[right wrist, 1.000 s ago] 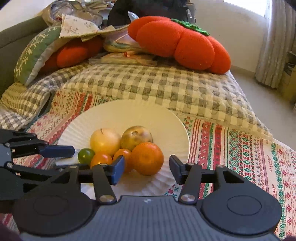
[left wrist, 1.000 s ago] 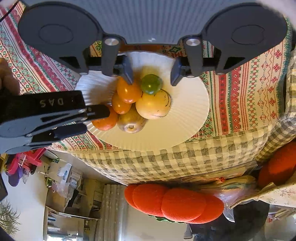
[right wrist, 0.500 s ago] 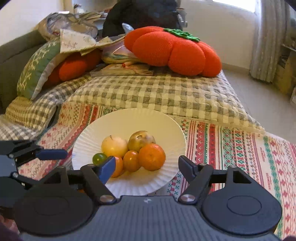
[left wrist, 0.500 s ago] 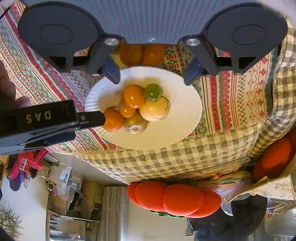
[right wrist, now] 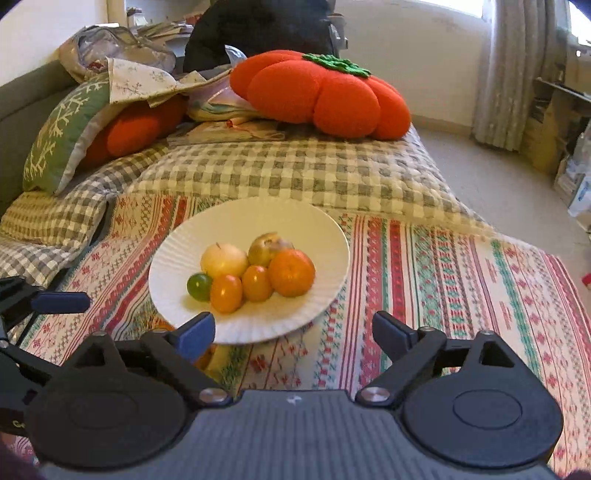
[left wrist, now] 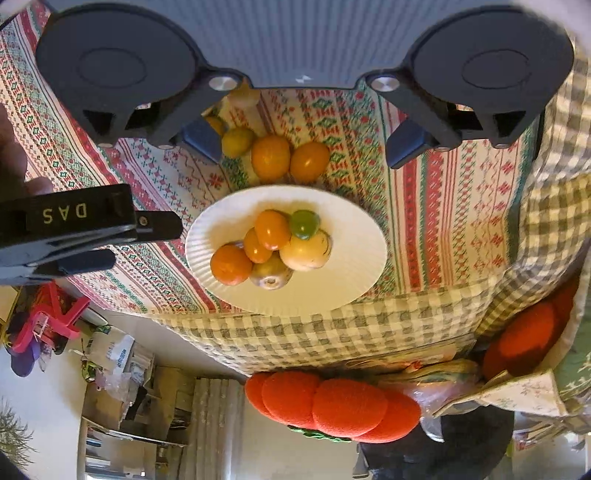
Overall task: Organize fruits
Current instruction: 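Withdraw both open grippers from the plate toward the remaining fruits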
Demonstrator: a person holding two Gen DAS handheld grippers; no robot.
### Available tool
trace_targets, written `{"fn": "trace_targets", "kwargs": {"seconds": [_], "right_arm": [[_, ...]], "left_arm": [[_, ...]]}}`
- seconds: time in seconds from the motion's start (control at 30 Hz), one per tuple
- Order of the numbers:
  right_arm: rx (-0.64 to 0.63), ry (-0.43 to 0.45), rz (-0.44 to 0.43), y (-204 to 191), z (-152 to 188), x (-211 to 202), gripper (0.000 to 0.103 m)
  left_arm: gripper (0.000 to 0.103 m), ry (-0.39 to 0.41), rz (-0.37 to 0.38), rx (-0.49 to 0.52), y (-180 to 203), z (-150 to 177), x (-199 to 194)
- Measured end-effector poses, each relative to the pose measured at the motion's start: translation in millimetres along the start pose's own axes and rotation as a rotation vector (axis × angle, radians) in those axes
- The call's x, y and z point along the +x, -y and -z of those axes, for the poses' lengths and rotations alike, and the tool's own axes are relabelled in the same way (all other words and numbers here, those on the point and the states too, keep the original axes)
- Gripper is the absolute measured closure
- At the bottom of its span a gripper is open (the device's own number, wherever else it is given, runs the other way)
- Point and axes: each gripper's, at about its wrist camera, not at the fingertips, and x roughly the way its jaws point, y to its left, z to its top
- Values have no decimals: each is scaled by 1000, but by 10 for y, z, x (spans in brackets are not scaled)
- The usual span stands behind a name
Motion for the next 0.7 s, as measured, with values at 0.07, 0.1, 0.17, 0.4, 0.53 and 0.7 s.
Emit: {"fn": "trace_targets", "kwargs": {"seconds": [0.07, 0.1, 0.17, 0.4, 0.53, 0.7], "right_arm": [[20, -7, 0, -1, 28, -27, 9], [27, -11, 7, -8, 46, -43, 8], [36, -19, 24, -19, 84, -68, 7], [71, -67, 66, -43, 261, -98, 5], [81, -81, 107, -64, 367, -78, 3], [74, -139, 147, -85, 573, 8, 3]], "left_arm": [[12, -12, -8, -11, -4, 32, -36], [11, -17, -16, -16, -3, 53, -49], [10, -32, -29, -17, 4, 100, -68], [10, -76, -81, -33, -19, 261, -83], [10, -78, -113, -68, -60, 350, -87], [10, -93, -128, -81, -51, 488, -68]]}}
